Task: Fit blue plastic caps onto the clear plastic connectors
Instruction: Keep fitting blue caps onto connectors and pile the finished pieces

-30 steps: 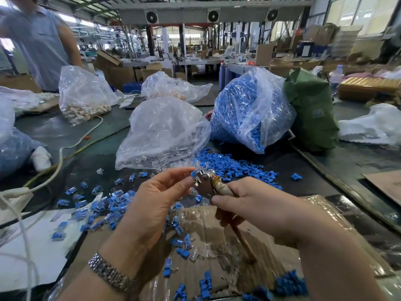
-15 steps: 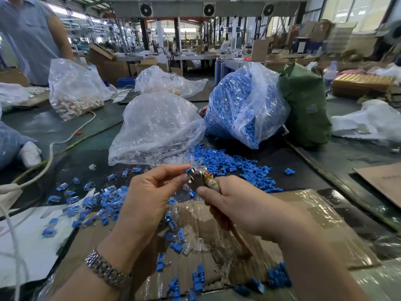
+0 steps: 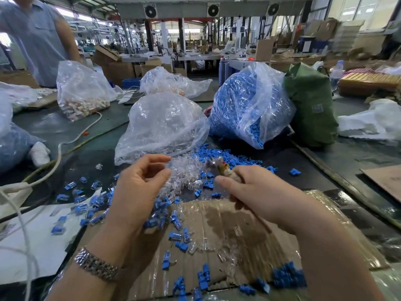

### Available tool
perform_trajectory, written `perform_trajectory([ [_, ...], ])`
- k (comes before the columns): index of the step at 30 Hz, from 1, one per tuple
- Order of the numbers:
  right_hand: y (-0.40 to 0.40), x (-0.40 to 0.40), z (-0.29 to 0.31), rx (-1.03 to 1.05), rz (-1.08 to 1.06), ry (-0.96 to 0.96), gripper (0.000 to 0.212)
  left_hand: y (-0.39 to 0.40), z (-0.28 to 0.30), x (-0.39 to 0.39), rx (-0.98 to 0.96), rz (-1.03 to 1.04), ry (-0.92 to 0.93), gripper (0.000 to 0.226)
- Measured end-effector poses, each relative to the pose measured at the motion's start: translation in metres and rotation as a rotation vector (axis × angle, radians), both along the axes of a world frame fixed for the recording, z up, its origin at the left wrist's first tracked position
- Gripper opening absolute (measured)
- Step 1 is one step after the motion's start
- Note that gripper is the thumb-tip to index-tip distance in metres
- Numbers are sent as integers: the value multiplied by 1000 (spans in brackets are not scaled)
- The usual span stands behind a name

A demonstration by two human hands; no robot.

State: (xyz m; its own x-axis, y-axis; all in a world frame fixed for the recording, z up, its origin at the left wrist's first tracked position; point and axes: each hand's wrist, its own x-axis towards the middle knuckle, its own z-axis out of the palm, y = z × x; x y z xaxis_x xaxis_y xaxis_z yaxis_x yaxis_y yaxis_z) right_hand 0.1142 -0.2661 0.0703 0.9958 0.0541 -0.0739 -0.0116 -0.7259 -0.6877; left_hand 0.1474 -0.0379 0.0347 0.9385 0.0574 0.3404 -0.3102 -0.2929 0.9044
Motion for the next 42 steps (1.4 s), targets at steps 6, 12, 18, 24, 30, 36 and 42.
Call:
perform_trajectory([
  [6,-8,6,-17,-492,-151,76,38,21,-1,6,820,497,6,8],
  [12,-8,11,-24,-627,-184,171,36,-23,-14,8,903,-34,-211,42],
  [18,-2,16,-31,-678,-172,169,53,-34,-36,19,1059,-214,-105,52],
  [24,13,28,-34,-643,-45,-209,29,-35,-33,20,972,-264,-160,33],
  [30,29,39,-42,-798,81,-234,21,-33,-25,21,923,-234,-153,22],
  [36,29,40,-44,-713,102,-200,14,-29,-16,12,970,-221,-142,18],
  [42,17,27,-30,-278,33,-311,9,-30,-8,5,509,-293,23,15],
])
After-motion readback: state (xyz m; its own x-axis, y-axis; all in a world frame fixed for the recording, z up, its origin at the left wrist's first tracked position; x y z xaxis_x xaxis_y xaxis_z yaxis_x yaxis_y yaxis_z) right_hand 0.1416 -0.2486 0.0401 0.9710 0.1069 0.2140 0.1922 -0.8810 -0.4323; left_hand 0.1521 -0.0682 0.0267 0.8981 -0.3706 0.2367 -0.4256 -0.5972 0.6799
